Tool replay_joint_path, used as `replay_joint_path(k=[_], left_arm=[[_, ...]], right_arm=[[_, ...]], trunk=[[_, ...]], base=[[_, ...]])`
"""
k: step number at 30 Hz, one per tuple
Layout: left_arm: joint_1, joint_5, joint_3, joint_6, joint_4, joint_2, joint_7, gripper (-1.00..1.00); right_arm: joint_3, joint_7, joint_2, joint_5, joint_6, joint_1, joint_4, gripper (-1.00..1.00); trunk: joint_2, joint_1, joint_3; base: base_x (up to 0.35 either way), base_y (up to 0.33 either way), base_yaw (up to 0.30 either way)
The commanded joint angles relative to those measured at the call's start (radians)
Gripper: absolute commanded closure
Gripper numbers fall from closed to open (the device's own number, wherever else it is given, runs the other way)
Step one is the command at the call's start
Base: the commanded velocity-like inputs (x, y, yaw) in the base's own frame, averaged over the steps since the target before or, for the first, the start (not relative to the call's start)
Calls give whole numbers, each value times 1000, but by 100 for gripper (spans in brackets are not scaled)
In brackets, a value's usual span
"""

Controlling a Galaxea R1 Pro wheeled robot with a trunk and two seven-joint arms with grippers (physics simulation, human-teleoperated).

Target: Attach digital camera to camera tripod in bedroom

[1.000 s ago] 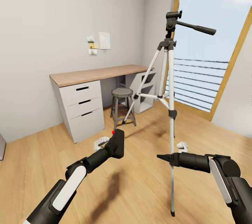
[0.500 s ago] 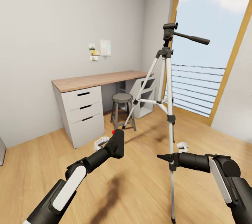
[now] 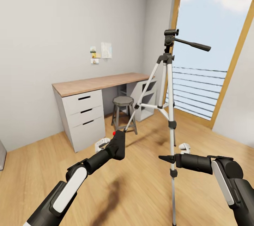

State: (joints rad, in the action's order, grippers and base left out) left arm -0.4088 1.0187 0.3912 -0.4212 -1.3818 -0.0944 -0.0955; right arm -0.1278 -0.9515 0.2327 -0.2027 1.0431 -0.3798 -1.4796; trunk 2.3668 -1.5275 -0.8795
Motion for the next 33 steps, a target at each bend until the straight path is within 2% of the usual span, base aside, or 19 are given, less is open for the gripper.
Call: replay_joint_path(k=[1, 33], left_arm=[[-1, 9, 2, -2, -2, -1, -10, 100], [-1, 9, 2, -1, 6, -1, -10, 100]], right_arm=[[-1, -4, 0, 2, 4, -1, 0, -100], [-2, -4, 4, 2, 4, -1, 0, -100]], trunk=[[-7, 4, 2], [-231, 127, 102]], base=[[0, 0, 0], [0, 0, 0]])
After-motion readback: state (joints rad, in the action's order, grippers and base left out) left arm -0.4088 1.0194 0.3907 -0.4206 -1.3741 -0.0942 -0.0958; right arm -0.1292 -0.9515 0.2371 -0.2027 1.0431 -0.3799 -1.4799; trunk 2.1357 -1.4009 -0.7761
